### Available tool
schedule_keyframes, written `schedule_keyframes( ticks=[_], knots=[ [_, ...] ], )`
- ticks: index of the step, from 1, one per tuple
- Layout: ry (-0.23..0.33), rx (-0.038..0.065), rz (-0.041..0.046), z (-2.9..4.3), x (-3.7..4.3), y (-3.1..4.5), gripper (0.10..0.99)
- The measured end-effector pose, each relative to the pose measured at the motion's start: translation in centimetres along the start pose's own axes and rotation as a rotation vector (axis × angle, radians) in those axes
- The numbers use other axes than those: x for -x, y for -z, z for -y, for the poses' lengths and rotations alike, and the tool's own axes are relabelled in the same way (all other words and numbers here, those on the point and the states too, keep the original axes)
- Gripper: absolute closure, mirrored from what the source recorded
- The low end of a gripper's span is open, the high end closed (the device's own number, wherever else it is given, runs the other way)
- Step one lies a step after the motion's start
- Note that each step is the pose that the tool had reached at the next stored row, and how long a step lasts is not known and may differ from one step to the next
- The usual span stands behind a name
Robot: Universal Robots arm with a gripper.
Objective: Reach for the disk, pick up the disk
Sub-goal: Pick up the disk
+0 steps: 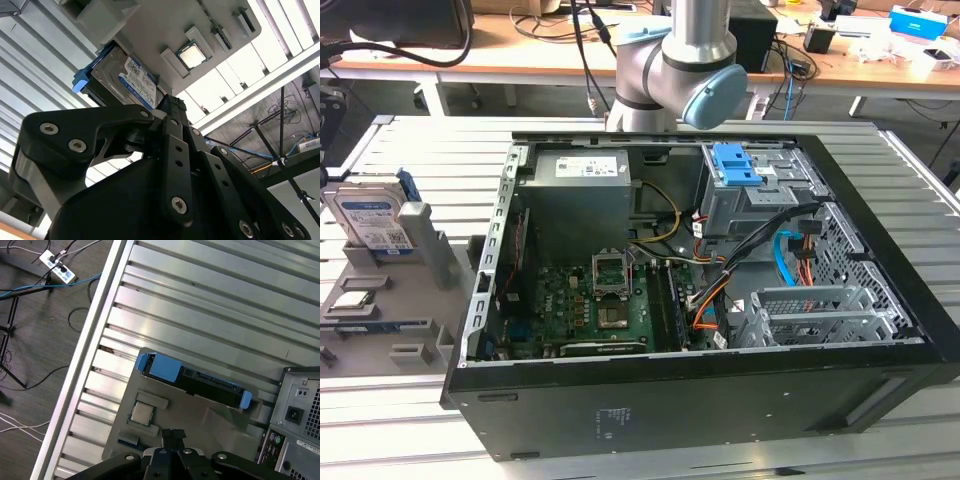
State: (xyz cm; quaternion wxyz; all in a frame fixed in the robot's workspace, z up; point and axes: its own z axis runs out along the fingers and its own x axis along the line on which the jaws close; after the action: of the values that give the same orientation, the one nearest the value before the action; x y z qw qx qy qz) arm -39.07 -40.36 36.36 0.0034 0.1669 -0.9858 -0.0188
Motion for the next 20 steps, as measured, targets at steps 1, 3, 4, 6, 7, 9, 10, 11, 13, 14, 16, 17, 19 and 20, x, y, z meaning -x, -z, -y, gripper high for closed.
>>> schedule_keyframes(
  ticks=[1,3,4,6,7,9,10,11,13,14,16,17,19,20],
  knots=[
    [0.005,0.000,-0.0003,0.00,0.00,0.00,0.980],
    [0.024,0.000,-0.0009,0.00,0.00,0.00,0.980],
    [0.029,0.000,-0.0012,0.00,0.00,0.00,0.980],
    [0.040,0.000,-0.0016,0.00,0.00,0.00,0.980],
    [0.047,0.000,-0.0018,0.00,0.00,0.00,0.980],
    [0.058,0.000,-0.0023,0.00,0.00,0.00,0.980],
    [0.065,0.000,-0.0025,0.00,0.00,0.00,0.980],
    [0.074,0.000,-0.0029,0.00,0.00,0.00,0.980],
    [0.086,0.000,-0.0034,0.00,0.00,0.00,0.980],
    [0.108,0.000,-0.0042,0.00,0.00,0.00,0.980],
    [0.130,0.000,-0.0050,0.00,0.00,0.00,0.980],
    [0.137,0.000,-0.0053,0.00,0.00,0.00,0.980],
    [0.157,0.000,-0.0060,0.00,0.00,0.00,0.980],
    [0.164,0.000,-0.0063,0.00,0.00,0.00,0.980]
  ],
)
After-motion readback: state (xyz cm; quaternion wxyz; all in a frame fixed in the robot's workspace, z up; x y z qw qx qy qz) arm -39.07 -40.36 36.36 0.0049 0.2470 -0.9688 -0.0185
